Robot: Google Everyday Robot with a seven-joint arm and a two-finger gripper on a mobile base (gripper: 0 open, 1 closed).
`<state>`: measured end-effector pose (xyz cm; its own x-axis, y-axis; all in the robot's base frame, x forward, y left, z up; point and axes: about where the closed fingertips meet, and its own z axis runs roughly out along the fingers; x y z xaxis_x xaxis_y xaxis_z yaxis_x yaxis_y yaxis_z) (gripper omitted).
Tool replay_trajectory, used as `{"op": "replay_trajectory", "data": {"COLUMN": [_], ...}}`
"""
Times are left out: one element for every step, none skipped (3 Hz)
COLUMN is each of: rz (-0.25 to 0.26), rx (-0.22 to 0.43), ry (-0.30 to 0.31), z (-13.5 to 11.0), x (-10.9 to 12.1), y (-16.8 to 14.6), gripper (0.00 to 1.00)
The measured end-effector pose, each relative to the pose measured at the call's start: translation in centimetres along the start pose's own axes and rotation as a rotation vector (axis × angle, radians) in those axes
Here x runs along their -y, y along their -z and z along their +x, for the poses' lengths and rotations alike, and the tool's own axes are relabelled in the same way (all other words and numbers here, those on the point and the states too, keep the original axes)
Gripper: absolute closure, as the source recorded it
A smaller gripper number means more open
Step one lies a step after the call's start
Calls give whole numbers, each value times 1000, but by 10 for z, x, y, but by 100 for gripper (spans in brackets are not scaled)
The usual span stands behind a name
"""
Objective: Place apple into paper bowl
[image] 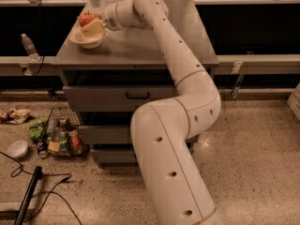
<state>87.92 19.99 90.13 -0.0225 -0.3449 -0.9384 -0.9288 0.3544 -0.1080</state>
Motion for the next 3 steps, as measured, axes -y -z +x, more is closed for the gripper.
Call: {"op": "replay_trajectory", "data": {"rz": [-27,-36,-31], "rx": [-20,-19,-1], "ry": [-3,23,53], "z": [3,-3,-14], "x": [-10,-16,-18], "y": [-14,-21,-22], "gripper": [53,29,7]}}
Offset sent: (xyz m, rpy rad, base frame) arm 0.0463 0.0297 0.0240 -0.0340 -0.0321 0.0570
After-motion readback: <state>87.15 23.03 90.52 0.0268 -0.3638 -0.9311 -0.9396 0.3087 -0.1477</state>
